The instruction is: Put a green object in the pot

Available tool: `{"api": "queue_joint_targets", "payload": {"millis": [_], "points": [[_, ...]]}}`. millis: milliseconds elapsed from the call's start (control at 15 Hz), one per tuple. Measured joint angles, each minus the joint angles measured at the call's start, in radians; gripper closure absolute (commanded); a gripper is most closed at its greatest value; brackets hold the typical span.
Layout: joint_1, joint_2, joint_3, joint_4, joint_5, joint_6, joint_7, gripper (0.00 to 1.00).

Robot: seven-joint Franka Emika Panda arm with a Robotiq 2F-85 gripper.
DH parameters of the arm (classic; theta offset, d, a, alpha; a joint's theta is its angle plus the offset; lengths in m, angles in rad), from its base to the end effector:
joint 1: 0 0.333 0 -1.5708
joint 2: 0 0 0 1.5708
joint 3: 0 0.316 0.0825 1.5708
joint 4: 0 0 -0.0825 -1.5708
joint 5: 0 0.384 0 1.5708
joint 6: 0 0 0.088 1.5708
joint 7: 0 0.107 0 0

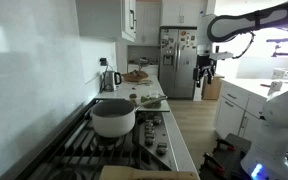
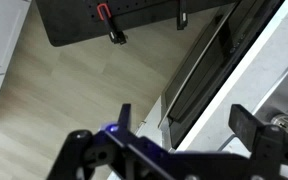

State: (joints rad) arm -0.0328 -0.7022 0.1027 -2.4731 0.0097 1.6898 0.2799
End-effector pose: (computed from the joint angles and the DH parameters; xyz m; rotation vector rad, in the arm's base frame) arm 0.3302 0.0283 0.5170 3.0483 -0.3653 -0.1127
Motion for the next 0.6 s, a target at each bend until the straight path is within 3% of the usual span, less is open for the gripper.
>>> {"api": "queue_joint_targets", "payload": {"millis": [333, 600], "points": [[0.001, 0.002, 0.0, 0.0, 0.0, 0.006, -0.002, 0.0], [0.006, 0.044, 0.006, 0.013, -0.001, 0.077, -0.021, 0.0]]}}
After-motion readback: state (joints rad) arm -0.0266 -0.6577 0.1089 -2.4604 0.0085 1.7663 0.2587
